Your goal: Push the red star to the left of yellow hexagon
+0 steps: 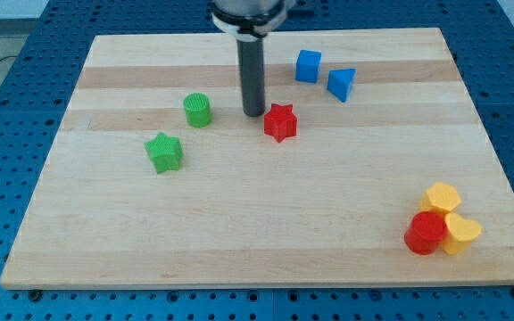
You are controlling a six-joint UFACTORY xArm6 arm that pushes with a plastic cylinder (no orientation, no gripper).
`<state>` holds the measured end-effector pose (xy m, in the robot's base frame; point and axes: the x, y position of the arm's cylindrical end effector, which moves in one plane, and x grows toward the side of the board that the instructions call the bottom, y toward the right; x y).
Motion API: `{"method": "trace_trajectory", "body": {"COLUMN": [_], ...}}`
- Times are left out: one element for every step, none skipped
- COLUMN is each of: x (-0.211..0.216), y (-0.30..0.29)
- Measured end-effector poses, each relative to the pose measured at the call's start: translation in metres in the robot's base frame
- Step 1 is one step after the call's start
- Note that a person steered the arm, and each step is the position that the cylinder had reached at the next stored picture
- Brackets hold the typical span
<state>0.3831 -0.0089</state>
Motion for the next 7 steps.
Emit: {"method": "trace_trajectory", "body": {"x": [0.046, 0.066, 0.052, 0.028, 0.029, 0.060, 0.102], "y": [0.037, 0.056, 0.047, 0.033, 0.053, 0.094, 0.121]}}
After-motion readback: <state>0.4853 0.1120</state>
